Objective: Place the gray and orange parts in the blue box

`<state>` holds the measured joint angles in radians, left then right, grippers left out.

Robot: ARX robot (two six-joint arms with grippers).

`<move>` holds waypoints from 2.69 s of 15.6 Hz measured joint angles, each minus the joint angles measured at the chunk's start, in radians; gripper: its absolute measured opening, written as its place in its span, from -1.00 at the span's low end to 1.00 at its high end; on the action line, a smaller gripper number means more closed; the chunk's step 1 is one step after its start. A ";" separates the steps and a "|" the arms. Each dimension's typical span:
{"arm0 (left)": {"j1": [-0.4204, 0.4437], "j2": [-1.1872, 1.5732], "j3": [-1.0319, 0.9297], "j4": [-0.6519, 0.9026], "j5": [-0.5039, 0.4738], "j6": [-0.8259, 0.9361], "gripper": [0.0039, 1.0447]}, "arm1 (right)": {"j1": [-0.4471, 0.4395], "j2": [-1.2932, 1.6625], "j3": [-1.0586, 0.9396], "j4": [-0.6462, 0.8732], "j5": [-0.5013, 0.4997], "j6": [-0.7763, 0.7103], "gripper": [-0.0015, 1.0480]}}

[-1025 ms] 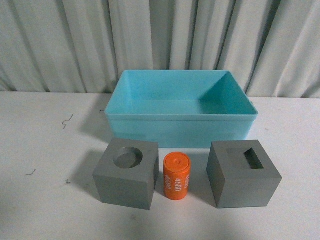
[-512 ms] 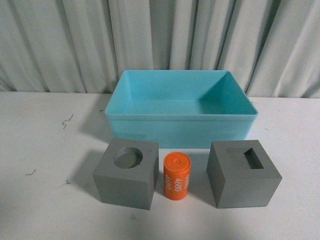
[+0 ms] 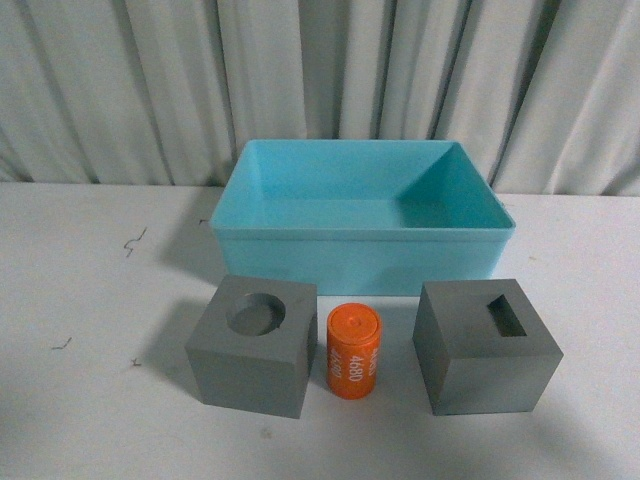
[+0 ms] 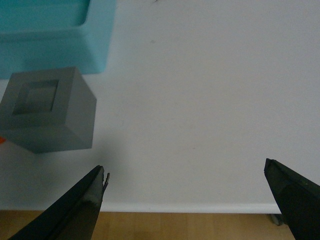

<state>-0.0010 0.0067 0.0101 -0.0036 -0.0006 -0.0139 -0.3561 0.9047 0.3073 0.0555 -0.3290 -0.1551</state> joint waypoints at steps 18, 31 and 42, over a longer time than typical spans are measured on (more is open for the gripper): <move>0.000 0.000 0.000 0.000 0.000 0.000 0.88 | 0.460 0.943 0.324 0.519 0.138 0.373 0.87; 0.000 0.000 0.000 0.000 0.000 0.000 0.88 | 0.521 0.975 0.392 0.404 0.175 0.301 0.06; 0.000 0.000 0.000 0.000 0.000 0.000 0.88 | 0.458 0.822 0.261 0.386 0.237 0.247 -0.65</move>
<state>-0.0010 0.0067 0.0101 -0.0036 -0.0002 -0.0139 0.1017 1.7271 0.5678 0.4412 -0.0925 0.0921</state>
